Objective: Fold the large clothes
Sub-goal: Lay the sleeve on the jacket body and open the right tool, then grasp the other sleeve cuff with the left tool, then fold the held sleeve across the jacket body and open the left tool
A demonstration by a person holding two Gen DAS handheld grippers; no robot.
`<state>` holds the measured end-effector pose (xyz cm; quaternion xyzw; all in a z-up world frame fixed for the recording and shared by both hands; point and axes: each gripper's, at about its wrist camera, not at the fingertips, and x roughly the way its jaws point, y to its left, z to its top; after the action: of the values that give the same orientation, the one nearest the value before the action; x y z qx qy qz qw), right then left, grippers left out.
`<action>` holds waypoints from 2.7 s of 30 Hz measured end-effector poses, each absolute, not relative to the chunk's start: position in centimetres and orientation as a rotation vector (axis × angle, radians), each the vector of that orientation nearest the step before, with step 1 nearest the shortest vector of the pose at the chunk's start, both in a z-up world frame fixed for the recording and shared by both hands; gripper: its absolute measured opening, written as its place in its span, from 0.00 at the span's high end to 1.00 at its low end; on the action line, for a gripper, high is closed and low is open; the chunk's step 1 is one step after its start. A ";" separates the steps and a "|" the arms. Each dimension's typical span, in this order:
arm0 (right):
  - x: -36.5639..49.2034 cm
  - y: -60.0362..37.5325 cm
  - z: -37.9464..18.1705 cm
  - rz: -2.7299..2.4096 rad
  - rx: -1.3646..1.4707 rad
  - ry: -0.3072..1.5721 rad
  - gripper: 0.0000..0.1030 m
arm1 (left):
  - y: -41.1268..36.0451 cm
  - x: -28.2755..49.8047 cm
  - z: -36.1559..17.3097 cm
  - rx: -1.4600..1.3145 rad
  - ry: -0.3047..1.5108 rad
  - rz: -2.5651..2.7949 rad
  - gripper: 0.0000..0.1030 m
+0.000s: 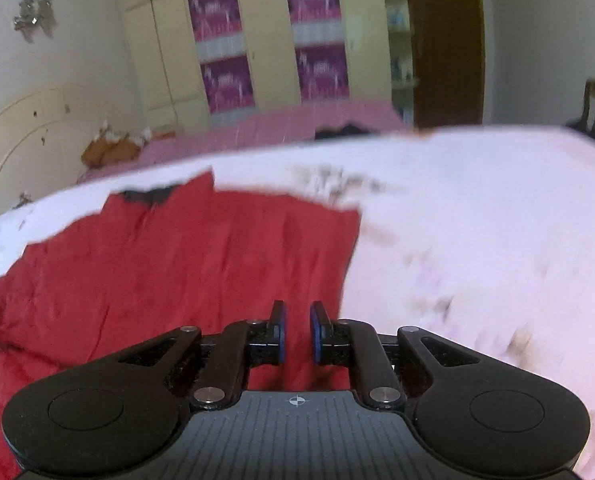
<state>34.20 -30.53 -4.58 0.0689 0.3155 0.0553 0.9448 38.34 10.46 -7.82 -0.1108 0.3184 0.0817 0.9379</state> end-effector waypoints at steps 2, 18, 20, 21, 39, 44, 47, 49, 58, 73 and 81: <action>35.6 -30.8 -4.8 0.116 0.148 0.659 0.87 | 9.5 39.1 -7.6 -0.193 0.640 0.124 0.76; 43.2 -31.8 -7.4 0.141 0.107 0.699 0.88 | 6.5 46.7 -11.0 -0.091 0.755 0.060 0.67; 44.9 -32.0 -8.7 0.128 0.098 0.741 0.88 | 6.7 47.1 -12.1 -0.092 0.776 0.070 0.66; 45.5 -32.2 -9.3 0.129 0.102 0.770 0.88 | 6.7 47.1 -12.4 -0.086 0.777 0.071 0.66; 37.2 -30.3 -6.6 0.118 0.123 0.787 0.87 | 7.0 41.3 -11.0 -0.200 0.729 0.096 0.40; 34.3 -28.2 -4.4 0.094 0.127 0.743 0.57 | 12.0 35.5 -9.2 -0.317 0.624 0.181 0.12; 32.3 -26.4 -3.9 0.094 0.105 0.686 0.13 | 16.7 30.3 -9.3 -0.418 0.606 0.267 0.16; 31.7 -25.1 -4.0 0.122 0.107 0.692 0.18 | 19.9 26.2 -9.7 -0.501 0.570 0.343 0.27; 31.1 -18.7 -4.5 0.176 0.099 0.732 0.37 | 31.7 12.1 -13.0 -0.998 0.250 0.662 0.27; 33.8 -19.7 -3.8 0.058 0.117 0.721 0.37 | 32.4 18.4 -9.8 -0.821 0.186 0.566 0.95; 34.7 -22.0 -4.4 0.052 0.161 0.731 0.37 | 20.7 30.1 -5.5 -0.539 0.309 0.213 0.94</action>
<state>34.74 -22.01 -4.42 0.0788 0.3571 0.0254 0.9304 30.07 20.69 -5.52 -0.2645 0.1518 0.1046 0.9466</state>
